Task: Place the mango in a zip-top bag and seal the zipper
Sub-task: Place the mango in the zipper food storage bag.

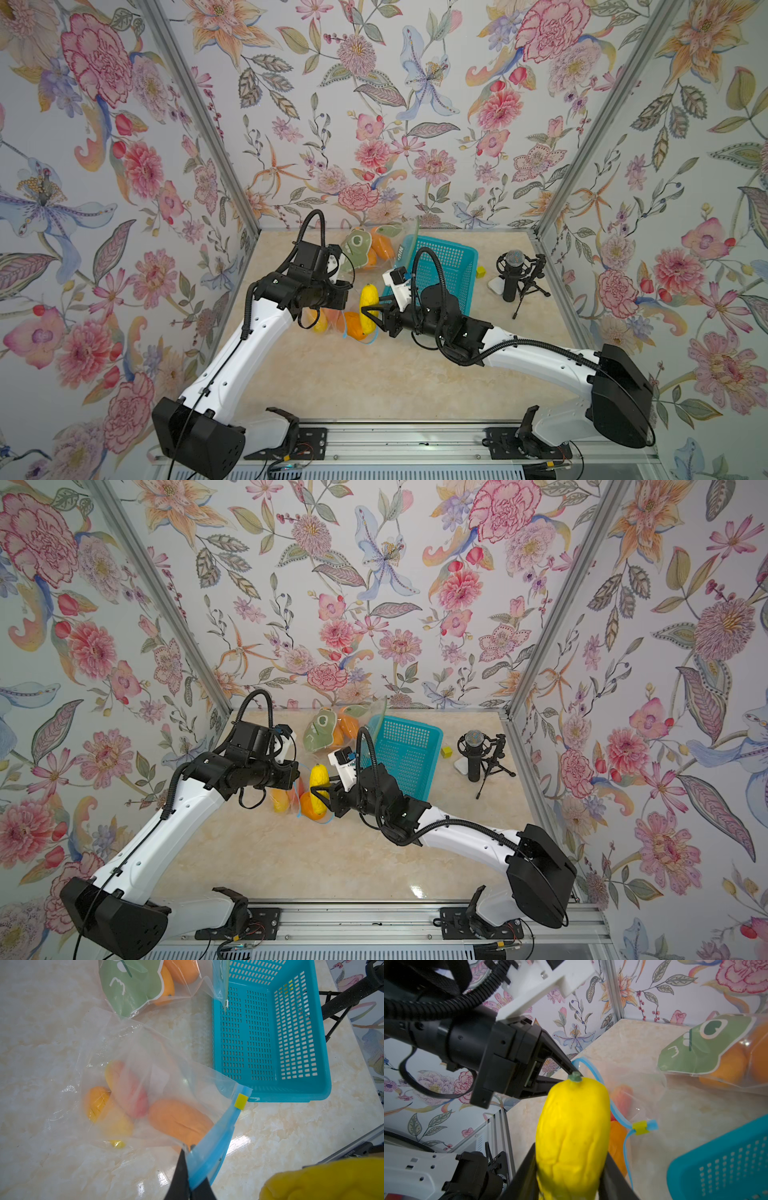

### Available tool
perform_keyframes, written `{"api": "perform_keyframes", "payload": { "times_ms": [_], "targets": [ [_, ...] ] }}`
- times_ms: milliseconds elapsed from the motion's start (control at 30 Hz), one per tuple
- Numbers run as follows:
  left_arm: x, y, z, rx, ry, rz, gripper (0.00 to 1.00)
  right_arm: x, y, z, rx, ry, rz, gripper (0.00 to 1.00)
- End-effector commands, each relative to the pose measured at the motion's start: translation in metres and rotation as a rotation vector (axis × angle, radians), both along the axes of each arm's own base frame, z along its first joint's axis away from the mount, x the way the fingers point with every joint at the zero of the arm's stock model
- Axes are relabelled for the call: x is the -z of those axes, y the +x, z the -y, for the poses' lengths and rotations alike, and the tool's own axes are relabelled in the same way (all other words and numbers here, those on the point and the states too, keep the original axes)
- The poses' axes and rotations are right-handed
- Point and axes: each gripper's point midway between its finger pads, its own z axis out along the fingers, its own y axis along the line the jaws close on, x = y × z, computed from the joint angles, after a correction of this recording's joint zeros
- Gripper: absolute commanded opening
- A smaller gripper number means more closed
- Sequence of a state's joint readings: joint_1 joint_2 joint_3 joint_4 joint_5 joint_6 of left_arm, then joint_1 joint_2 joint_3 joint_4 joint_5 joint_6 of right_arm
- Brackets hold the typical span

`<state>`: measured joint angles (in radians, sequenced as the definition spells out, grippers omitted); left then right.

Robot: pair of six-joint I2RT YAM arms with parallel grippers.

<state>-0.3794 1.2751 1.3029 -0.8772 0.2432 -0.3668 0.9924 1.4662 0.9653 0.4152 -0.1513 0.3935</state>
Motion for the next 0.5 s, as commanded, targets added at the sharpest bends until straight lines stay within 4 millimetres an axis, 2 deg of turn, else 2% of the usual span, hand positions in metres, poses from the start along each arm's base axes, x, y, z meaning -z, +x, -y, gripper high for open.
{"api": "perform_keyframes", "payload": {
  "times_ms": [0,200,400,433,467],
  "targets": [
    [-0.013,0.002,0.001,-0.004,-0.036,0.024,0.00,-0.027,0.013,-0.010,0.050,0.137,0.086,0.37],
    [-0.023,0.001,0.004,0.007,-0.060,0.038,0.00,-0.013,0.027,-0.026,0.095,0.118,0.126,0.37],
    [-0.033,0.000,0.004,0.005,-0.067,0.058,0.00,0.002,0.042,-0.031,0.143,0.086,0.132,0.39],
    [-0.034,0.000,0.004,0.005,-0.067,0.060,0.00,0.006,0.043,-0.033,0.142,0.072,0.125,0.42],
    [-0.035,0.000,0.003,0.003,-0.066,0.062,0.00,0.008,0.043,-0.034,0.140,0.059,0.118,0.54]
  ]
}}
